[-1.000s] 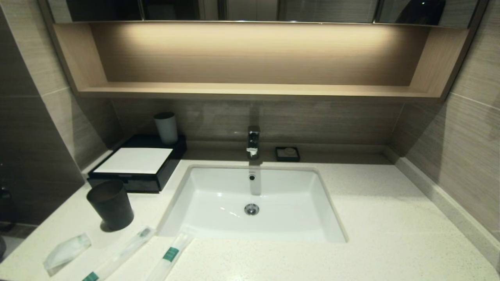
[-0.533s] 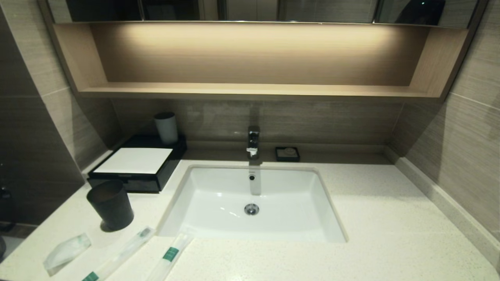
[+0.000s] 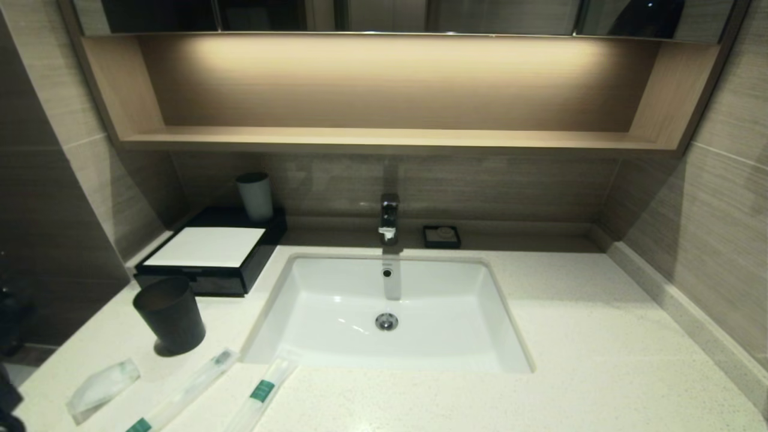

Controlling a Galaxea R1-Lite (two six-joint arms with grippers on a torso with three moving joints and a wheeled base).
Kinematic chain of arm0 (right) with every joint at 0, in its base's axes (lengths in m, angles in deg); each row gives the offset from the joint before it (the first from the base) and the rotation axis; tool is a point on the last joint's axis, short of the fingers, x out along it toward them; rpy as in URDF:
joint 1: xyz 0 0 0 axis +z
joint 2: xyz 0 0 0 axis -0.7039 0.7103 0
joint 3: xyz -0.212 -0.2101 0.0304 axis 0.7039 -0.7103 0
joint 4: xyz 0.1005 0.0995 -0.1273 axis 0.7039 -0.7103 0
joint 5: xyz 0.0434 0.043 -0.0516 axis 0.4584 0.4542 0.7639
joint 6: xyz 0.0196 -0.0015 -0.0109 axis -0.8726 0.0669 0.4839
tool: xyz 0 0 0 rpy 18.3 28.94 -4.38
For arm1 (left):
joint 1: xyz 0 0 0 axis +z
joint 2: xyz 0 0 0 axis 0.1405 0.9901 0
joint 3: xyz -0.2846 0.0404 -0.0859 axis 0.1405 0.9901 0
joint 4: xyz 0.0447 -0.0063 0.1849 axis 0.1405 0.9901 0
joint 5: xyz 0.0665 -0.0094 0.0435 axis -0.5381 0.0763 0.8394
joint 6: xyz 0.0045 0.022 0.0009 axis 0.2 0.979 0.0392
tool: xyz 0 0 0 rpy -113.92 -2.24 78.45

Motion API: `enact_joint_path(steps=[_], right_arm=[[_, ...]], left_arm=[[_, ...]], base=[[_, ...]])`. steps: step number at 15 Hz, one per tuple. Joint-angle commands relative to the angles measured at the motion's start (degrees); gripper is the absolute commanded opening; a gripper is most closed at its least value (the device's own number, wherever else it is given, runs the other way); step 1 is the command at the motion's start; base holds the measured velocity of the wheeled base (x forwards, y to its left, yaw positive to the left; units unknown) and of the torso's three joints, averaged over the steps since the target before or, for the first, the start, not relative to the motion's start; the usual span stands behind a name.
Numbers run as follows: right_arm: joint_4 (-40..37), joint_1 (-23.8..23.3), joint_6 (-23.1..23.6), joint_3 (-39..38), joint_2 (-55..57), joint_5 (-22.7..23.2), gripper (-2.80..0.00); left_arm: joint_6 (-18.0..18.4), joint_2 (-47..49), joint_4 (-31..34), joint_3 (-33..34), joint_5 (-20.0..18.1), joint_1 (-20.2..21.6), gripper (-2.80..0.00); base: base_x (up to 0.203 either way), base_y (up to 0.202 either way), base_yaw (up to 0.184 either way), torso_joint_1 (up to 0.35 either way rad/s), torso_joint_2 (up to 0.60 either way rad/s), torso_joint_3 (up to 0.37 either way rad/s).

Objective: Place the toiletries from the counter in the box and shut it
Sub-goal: Pick up the cup

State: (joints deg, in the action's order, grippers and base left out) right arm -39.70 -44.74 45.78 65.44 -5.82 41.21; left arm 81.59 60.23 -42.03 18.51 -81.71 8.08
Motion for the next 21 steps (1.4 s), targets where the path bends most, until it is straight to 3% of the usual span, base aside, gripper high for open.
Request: enact_joint_path(steps=[1, 6, 12, 13, 19, 21], right_arm=[[-0.07, 0.00, 0.06, 0.00, 0.00, 0.04, -2.80], [-0.07, 0.00, -0.03, 0.00, 0.00, 0.04, -2.80], [-0.07, 0.00, -0.03, 0.00, 0.00, 0.04, -2.80], [-0.07, 0.00, -0.03, 0.00, 0.00, 0.04, -2.80], [-0.07, 0.00, -0.03, 0.00, 0.09, 0.04, -2.80], [-0.07, 0.00, -0.03, 0.00, 0.00, 0.04, -2.80]], left_arm=[[-0.14, 9.69, -5.41, 3.88, 0.09, 0.09, -2.80], [-0.16, 22.41, -24.63, 10.29, 0.40, 2.30, -2.80], [-0.15, 30.37, -29.90, 14.50, 0.71, 2.46, -2.80], [-0.09, 30.57, -30.65, 15.63, 0.98, 2.46, 0.00], [-0.08, 31.67, -30.60, 17.45, 2.51, 2.90, 0.00], [0.41, 31.53, -29.53, 17.67, 4.61, 2.90, 0.00]], base=[[0.000, 0.000, 0.000, 0.000, 0.00, 0.000], [0.000, 0.000, 0.000, 0.000, 0.00, 0.000], [0.000, 0.000, 0.000, 0.000, 0.00, 0.000], [0.000, 0.000, 0.000, 0.000, 0.00, 0.000], [0.000, 0.000, 0.000, 0.000, 0.00, 0.000], [0.000, 0.000, 0.000, 0.000, 0.00, 0.000]])
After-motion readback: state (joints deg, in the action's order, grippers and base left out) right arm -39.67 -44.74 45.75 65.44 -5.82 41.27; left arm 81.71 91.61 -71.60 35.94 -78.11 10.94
